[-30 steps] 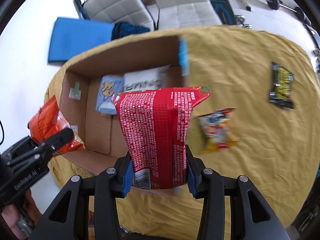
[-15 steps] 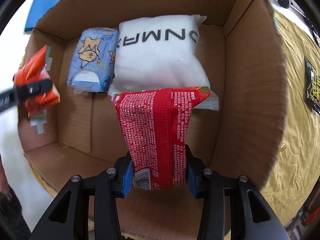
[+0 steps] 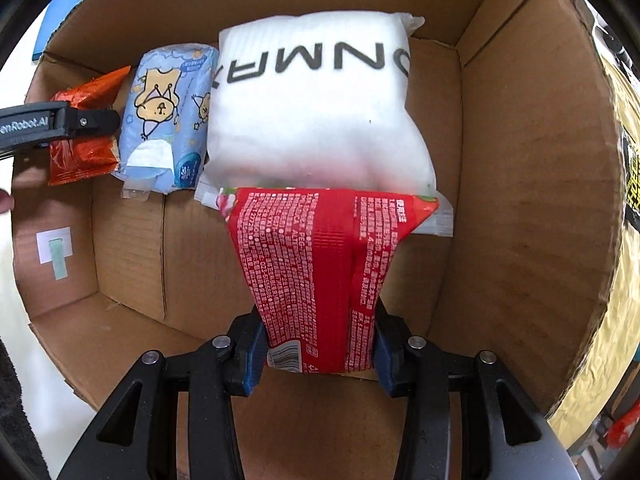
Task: Organize soft objects
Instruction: 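Carry the orange bag with the left tool while the right tool carries the red bag into the box, then open both tools to release the bags and lift them out of the box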
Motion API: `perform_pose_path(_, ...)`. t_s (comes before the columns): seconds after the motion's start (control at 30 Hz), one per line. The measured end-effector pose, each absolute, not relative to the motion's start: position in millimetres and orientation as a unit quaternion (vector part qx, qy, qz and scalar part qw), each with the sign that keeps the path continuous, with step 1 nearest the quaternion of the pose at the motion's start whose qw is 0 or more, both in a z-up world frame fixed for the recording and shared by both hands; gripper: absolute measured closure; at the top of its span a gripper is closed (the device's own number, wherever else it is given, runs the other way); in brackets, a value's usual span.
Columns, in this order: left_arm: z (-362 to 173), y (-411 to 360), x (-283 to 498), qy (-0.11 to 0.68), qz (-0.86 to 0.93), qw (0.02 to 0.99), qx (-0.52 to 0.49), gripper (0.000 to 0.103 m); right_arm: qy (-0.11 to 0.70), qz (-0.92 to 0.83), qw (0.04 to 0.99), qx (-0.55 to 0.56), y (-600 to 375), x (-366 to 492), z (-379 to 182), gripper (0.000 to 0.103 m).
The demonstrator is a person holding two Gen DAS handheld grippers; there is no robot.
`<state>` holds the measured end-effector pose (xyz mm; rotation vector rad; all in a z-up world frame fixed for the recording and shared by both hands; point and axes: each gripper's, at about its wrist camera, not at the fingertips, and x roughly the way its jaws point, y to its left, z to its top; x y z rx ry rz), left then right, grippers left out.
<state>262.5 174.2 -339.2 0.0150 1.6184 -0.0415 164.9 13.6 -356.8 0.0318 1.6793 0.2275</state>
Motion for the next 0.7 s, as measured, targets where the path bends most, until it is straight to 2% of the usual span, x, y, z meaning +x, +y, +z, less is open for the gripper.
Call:
perform_pose_path(0.13, -333, 177, 267, 0.724, -0.016, 0.69, -0.001, 0.056, 0.747, 0.098, 0.657, 0.023, 14, 169, -358, 0.055)
perform_pose_path(0.3, -318, 177, 260, 0.715, -0.013, 0.699, -0.008, 0.049, 0.745, 0.094, 0.659, 0.035, 12, 175, -348, 0.045)
perform_pose_path(0.4, -308, 179, 256, 0.707, -0.01, 0.707, -0.007, 0.049, 0.737, 0.095, 0.669, 0.039, 11, 178, -334, 0.04)
perform_pose_path(0.6, -276, 185, 237, 0.68, -0.004, 0.733, -0.02, 0.049, 0.723, 0.091, 0.684, 0.041, 8, 176, -308, 0.039)
perform_pose_path(0.7, -258, 182, 221, 0.661, -0.007, 0.75, -0.023, 0.047, 0.717, 0.087, 0.691, 0.04, 4, 162, -295, 0.028)
